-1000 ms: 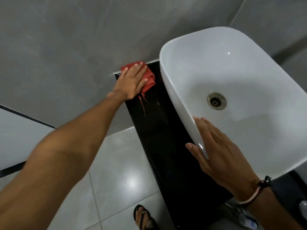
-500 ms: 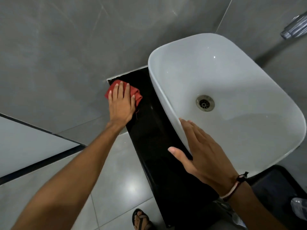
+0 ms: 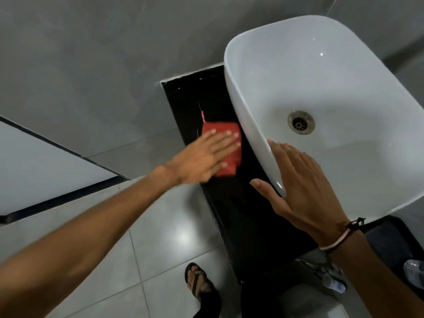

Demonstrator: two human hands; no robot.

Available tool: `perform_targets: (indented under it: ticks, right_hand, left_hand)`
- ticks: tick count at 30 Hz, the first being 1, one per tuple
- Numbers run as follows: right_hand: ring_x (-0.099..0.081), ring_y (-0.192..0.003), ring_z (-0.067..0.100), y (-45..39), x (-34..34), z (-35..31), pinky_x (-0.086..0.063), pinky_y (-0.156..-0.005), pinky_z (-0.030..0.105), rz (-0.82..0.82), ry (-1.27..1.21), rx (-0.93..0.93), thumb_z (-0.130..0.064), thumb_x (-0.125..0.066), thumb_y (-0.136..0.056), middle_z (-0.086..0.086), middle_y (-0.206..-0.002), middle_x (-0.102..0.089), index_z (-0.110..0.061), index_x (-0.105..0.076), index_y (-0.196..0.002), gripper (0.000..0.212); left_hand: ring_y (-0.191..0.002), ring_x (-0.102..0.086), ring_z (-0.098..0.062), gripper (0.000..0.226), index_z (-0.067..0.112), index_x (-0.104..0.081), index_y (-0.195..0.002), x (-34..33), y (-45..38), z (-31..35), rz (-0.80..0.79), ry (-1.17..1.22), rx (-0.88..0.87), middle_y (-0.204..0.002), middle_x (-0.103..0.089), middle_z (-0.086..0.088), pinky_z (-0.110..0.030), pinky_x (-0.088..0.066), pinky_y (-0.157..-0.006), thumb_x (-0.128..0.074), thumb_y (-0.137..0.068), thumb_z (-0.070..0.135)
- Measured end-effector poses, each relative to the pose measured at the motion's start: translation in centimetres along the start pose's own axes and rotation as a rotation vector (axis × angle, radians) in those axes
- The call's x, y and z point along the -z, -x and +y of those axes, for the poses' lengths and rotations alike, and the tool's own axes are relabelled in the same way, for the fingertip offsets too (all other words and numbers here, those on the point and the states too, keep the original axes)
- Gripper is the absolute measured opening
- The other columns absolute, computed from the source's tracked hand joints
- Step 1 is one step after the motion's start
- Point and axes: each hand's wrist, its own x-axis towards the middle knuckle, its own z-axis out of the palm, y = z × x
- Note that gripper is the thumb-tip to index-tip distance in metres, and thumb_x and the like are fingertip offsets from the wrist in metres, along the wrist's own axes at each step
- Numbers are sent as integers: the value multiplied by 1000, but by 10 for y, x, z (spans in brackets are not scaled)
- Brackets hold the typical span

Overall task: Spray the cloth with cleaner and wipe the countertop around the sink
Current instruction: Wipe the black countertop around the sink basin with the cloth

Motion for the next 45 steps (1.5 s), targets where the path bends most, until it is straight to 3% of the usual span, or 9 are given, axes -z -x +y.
perform_targets:
  ticks: [5, 11, 18, 27, 31, 35, 39, 42, 45]
  right_hand:
    - [-44, -144, 28, 2, -1, -2, -39, -118, 50, 13, 9, 6, -78, -30, -89, 11, -155, -47, -13, -33, -156, 93]
    - [-45, -142, 25, 0, -3, 3, -40, -117, 46, 49, -13, 19, -79, -31, -90, 8, -152, -49, -17, -35, -154, 90]
    - [-46, -141, 26, -1, -4, 3, -40, -117, 46, 58, -30, 38, -80, -30, -88, 9, -152, -48, -15, -35, -154, 92]
    - [-46, -139, 27, 2, -3, 4, -40, -115, 46, 64, -62, 73, -78, -35, -88, 12, -149, -50, -12, -36, -152, 92]
    - [-57, -107, 25, -2, -5, 6, -41, -89, 28, 107, -94, 104, -70, -43, -94, 9, -116, -62, -7, -49, -137, 77]
    - [-56, -118, 28, 1, -6, 7, -46, -100, 36, 109, -164, 99, -68, -42, -95, 12, -126, -62, -11, -48, -140, 73]
    - [-43, -142, 31, 6, -5, 6, -38, -118, 49, 108, -203, 60, -67, -41, -96, 15, -149, -51, -15, -42, -150, 76]
    - [-41, -146, 29, 19, 0, 2, -35, -122, 44, 302, -334, 91, -56, -48, -99, 15, -154, -48, -10, -49, -147, 67]
    - [-56, -126, 27, 46, -5, 9, -47, -107, 37, 746, -479, 148, -39, -48, -103, 16, -131, -63, 0, -64, -125, 48]
  left_hand:
    - [-157, -14, -22, 61, 21, -18, -160, -6, 24, -14, -22, -58, -150, -169, -18, -7, -44, -10, -128, -25, -106, 49]
    - [-155, -19, -33, 59, 15, -24, -158, 17, -40, -126, 155, 97, 480, -168, -20, -15, -53, -15, -125, -35, -106, 40]
    - [-155, -11, -37, 58, 12, -28, -157, 0, -41, -64, 419, 326, 933, -167, -18, -17, -51, -10, -127, -33, -105, 38]
    - [-158, 2, -24, 57, 16, -24, -158, -38, 49, 157, 582, 661, 873, -171, -7, -8, -31, -3, -129, -45, -106, 27]
    - [-157, 8, -12, 59, 17, -15, -160, -56, 90, 274, 521, 723, 832, -170, 7, 11, -25, 2, -126, -37, -106, 29]
    - [-155, -9, -30, 57, 17, -16, -158, -67, 117, 320, 346, 410, 718, -168, -11, -4, -48, -29, -120, -31, -107, 39]
    - [-150, -27, -36, 106, 14, -26, -155, -67, 124, 305, 129, 241, 575, -160, -29, -10, -55, -27, -113, -87, -71, 36]
    - [-152, -24, -33, 108, 14, -23, -158, -57, 102, 296, 91, 178, 431, -162, -34, -13, -51, -16, -120, -85, -73, 36]
    - [-148, -35, -34, 71, 11, -37, -152, -46, 45, 296, 148, 122, 235, -156, -45, -16, -49, -22, -123, -64, -88, 27]
